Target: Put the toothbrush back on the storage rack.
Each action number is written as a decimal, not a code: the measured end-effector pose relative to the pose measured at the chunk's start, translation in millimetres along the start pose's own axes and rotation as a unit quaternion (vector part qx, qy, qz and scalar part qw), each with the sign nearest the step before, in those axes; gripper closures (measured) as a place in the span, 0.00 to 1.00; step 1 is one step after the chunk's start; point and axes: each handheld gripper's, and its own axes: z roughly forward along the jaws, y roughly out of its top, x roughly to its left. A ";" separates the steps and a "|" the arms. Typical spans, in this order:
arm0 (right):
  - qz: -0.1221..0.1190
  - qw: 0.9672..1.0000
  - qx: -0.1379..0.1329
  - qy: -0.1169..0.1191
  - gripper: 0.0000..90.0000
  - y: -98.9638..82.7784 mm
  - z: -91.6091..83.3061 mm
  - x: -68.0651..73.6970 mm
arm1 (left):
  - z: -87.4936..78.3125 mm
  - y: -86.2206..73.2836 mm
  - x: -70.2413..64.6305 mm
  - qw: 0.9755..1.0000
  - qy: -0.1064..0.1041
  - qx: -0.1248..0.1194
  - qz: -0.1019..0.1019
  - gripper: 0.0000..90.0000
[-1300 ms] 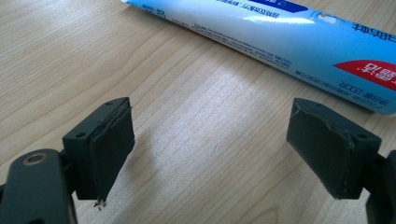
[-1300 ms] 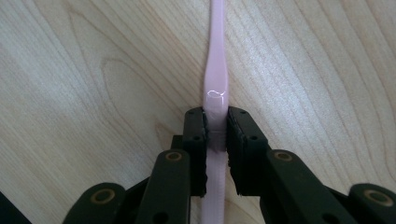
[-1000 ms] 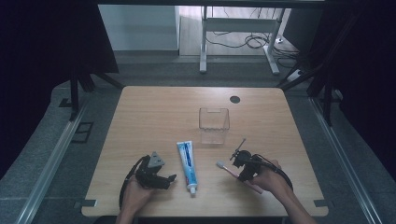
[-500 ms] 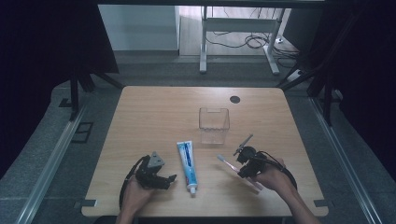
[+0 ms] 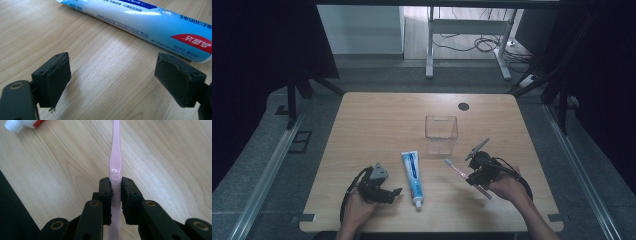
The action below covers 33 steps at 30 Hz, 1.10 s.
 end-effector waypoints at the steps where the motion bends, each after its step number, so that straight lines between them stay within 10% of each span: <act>1: -0.001 1.000 -0.003 0.000 0.88 0.6 -1.3 -0.5 | 0.1 -0.1 0.2 1.000 0.001 0.001 0.001 0.15; 33: 0.018 0.993 -0.118 -0.003 0.88 29.3 -34.2 -15.9 | 0.2 0.1 0.4 1.000 0.000 -0.004 0.007 0.15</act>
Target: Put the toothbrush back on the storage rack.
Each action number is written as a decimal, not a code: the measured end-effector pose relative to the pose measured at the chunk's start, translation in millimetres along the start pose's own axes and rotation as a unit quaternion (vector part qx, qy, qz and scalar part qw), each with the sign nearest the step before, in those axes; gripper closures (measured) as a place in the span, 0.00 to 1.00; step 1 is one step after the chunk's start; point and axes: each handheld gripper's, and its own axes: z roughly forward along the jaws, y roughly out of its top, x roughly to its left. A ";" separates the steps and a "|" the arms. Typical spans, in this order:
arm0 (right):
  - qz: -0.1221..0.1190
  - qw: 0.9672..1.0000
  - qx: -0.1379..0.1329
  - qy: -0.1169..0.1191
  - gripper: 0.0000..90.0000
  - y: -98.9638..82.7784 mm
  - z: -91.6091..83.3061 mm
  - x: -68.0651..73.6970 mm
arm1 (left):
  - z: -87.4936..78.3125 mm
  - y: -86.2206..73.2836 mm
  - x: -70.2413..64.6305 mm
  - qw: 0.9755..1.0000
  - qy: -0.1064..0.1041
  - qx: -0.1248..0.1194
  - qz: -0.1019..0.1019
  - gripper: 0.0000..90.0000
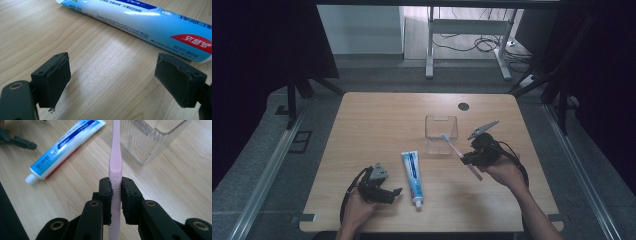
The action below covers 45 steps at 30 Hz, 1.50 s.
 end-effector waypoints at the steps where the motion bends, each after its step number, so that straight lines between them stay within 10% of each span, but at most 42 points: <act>1: 0.000 1.000 -0.003 0.000 0.88 1.3 -0.1 0.1 | 0.0 -0.1 -0.4 1.000 0.000 0.000 -0.002 0.15; 45: 0.022 0.995 -0.100 -0.014 0.88 55.0 8.2 -10.1 | -0.8 0.8 -1.2 1.000 0.003 -0.002 0.005 0.15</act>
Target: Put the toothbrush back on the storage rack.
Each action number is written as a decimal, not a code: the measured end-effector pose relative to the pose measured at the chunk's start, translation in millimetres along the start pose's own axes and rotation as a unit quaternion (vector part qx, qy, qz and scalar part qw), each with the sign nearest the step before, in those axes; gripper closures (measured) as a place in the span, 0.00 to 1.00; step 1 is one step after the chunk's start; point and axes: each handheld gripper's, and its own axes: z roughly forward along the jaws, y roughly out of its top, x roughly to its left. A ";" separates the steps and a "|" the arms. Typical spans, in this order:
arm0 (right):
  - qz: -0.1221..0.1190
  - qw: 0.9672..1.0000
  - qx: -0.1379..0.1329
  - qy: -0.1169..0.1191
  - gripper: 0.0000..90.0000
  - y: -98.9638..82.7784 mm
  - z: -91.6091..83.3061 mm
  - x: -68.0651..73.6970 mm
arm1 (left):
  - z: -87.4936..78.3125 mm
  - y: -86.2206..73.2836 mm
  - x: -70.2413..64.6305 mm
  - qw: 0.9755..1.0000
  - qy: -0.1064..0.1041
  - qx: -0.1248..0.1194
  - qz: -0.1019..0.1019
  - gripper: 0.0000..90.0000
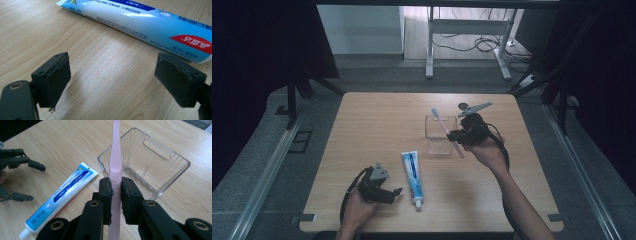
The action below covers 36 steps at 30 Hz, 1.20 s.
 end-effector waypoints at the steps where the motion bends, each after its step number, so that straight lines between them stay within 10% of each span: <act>1: -0.002 1.000 -0.003 -0.003 0.88 1.3 0.6 -0.2 | 0.1 0.0 -0.1 1.000 0.000 0.000 0.000 0.15; 36: 0.004 0.997 -0.074 -0.036 0.88 33.2 35.2 -9.9 | 0.0 0.2 -0.2 1.000 -0.001 0.000 0.002 0.15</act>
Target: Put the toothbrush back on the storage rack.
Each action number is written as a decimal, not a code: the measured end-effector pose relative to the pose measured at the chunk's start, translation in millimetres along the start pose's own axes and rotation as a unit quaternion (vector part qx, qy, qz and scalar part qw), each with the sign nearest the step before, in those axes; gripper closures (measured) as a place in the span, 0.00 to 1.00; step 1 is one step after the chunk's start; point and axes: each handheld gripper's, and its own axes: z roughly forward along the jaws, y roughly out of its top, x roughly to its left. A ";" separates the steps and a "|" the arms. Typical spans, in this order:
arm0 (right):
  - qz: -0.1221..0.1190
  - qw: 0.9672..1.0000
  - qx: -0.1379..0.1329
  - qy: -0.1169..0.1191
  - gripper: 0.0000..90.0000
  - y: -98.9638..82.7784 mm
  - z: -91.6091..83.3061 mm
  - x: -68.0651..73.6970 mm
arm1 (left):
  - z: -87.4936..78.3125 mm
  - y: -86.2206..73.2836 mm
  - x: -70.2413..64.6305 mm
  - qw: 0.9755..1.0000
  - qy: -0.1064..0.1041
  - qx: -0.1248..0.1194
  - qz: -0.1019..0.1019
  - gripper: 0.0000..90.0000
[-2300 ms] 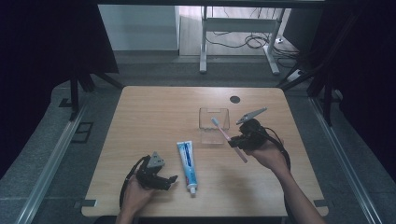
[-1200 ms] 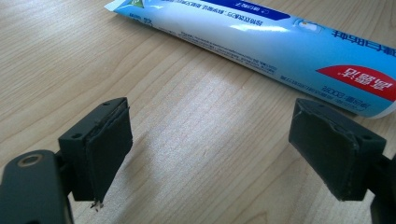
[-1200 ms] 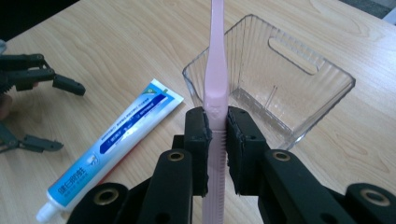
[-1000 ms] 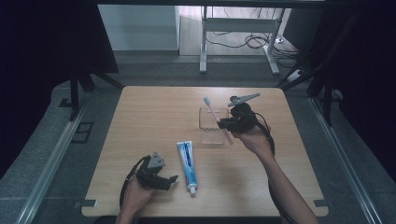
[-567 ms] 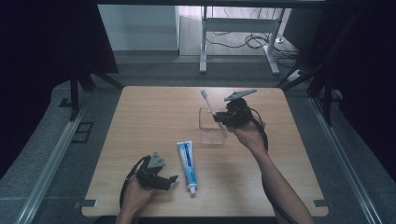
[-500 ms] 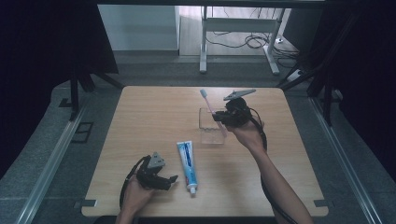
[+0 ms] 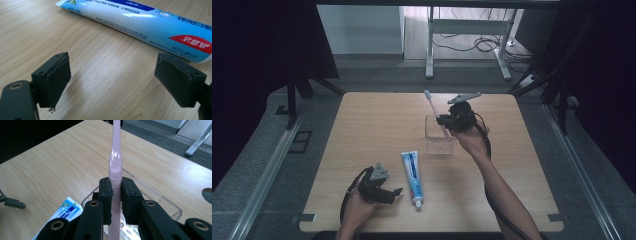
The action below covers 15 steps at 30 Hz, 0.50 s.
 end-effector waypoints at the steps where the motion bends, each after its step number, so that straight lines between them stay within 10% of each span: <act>1: 0.000 1.000 0.000 -0.002 0.88 0.3 0.8 -0.3 | -0.1 0.0 0.0 1.000 0.000 0.000 0.000 0.15; 15: -0.007 1.000 0.006 -0.026 0.88 -5.2 18.5 -9.6 | 0.1 0.0 -0.2 1.000 -0.001 0.001 0.001 0.15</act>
